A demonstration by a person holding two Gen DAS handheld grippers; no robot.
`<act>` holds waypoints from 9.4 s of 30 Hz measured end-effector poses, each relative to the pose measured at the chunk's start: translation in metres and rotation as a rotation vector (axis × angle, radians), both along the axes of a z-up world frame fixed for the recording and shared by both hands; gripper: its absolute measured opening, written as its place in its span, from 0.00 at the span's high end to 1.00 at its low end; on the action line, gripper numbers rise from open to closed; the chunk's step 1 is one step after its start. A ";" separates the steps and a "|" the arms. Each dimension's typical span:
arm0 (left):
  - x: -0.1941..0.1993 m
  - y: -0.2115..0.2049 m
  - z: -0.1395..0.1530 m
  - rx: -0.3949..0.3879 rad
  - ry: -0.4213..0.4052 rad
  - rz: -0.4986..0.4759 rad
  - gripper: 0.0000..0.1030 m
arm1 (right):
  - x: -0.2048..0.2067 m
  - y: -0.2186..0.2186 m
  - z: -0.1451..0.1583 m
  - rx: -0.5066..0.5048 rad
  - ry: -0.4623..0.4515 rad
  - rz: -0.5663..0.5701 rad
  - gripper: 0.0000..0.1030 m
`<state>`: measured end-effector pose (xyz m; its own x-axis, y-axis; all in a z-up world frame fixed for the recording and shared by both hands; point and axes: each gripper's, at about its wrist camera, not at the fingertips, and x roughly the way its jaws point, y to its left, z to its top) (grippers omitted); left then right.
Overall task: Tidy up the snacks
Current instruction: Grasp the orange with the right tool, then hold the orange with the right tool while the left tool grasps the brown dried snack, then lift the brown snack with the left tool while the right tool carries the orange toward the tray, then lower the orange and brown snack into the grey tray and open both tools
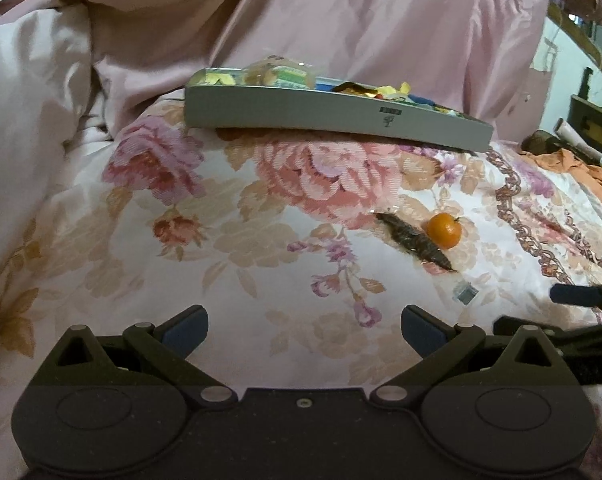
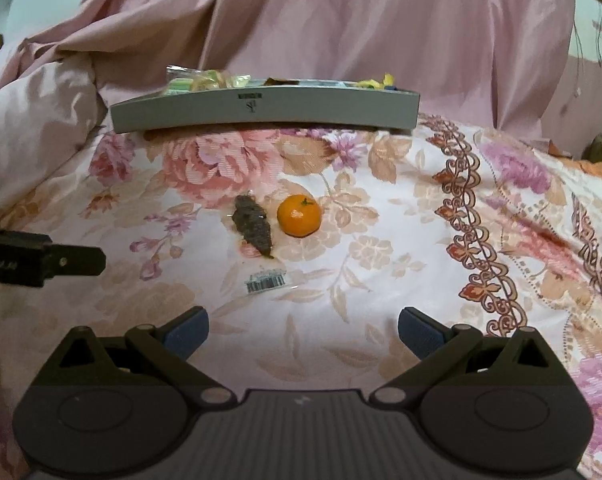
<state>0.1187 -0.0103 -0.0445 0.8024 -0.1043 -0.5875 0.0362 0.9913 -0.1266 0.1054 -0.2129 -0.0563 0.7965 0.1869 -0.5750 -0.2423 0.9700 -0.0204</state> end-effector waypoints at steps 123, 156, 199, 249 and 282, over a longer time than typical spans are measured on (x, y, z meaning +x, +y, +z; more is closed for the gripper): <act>-0.014 -0.007 -0.013 0.027 0.123 -0.374 0.44 | -0.033 0.063 -0.013 -0.066 0.016 0.241 0.51; -0.031 -0.021 -0.006 0.087 -0.021 -0.448 0.80 | -0.041 0.060 -0.010 -0.049 -0.020 0.249 0.61; -0.016 -0.003 0.003 -0.132 -0.042 -0.289 0.89 | -0.043 0.046 0.001 -0.065 -0.086 0.211 0.61; 0.209 -0.013 0.083 -0.159 -0.201 -0.121 0.74 | 0.155 0.028 0.076 -0.001 -0.319 0.129 0.55; 0.128 0.004 0.130 -0.161 -0.381 0.026 0.01 | 0.086 0.007 0.118 0.148 -0.486 -0.004 0.00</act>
<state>0.2469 -0.0066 0.0857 0.9630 -0.1477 -0.2256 0.0860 0.9611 -0.2625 0.1909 -0.2061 0.0620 0.9662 0.2351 -0.1053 -0.2356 0.9718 0.0082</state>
